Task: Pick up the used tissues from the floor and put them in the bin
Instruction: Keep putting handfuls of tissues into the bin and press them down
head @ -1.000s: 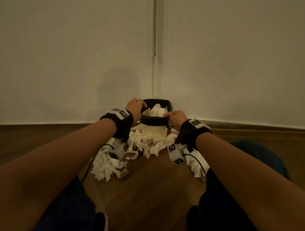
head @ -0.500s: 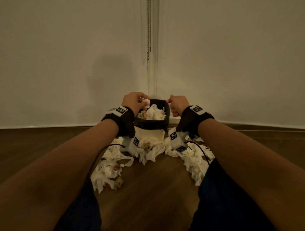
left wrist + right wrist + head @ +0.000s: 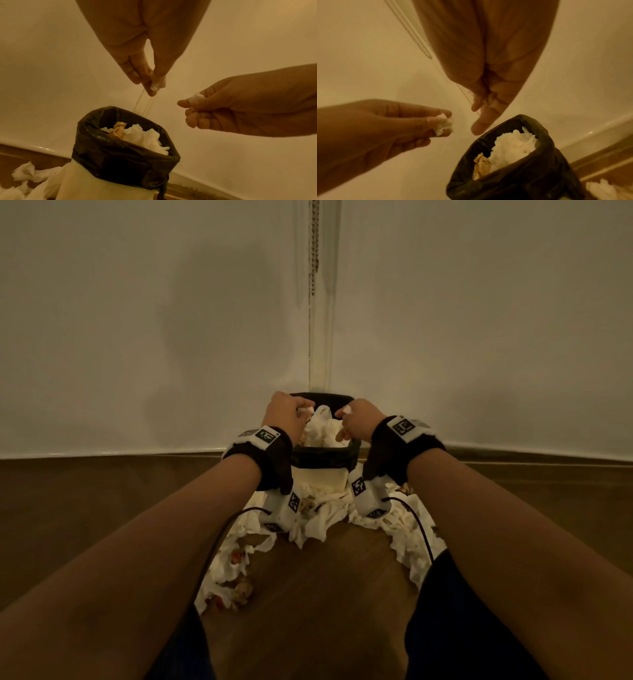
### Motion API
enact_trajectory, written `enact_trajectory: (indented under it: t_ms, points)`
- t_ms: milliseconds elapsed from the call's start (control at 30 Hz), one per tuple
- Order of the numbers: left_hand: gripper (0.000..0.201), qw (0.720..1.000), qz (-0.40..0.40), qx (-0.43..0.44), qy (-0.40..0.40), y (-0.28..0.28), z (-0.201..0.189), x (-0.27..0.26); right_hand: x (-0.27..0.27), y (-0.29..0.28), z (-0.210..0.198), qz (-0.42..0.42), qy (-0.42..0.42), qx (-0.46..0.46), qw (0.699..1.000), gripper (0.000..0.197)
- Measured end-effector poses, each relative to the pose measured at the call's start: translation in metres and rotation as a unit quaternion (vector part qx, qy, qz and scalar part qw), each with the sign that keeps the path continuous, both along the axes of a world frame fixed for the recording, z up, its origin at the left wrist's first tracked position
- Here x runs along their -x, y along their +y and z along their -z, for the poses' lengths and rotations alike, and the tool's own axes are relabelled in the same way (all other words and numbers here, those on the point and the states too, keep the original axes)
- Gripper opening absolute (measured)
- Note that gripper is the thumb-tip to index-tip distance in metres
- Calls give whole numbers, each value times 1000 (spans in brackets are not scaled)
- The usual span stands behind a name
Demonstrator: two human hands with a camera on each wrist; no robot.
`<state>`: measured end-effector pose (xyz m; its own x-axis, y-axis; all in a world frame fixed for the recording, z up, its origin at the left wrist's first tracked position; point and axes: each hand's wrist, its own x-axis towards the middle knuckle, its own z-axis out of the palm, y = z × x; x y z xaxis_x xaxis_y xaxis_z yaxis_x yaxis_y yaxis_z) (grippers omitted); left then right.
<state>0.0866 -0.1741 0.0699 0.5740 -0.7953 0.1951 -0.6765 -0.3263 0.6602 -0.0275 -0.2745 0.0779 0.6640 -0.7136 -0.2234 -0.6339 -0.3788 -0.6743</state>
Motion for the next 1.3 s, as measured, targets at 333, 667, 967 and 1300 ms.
enact_trajectory:
  t_ms: [333, 667, 967, 1300]
  points:
    - [25, 994, 13, -104, 0, -24, 41, -19, -27, -14, 31, 34, -1, 49, 998, 34]
    - [35, 978, 46, -178, -96, -32, 62, -23, -30, -26, 54, -21, 103, 203, 973, 29]
    - [45, 931, 73, -317, -168, -33, 73, -13, -43, -5, 62, -115, 174, 163, 964, 36]
    - [30, 973, -11, -175, -153, -7, 53, -29, -37, -8, 51, -70, 110, 258, 957, 42]
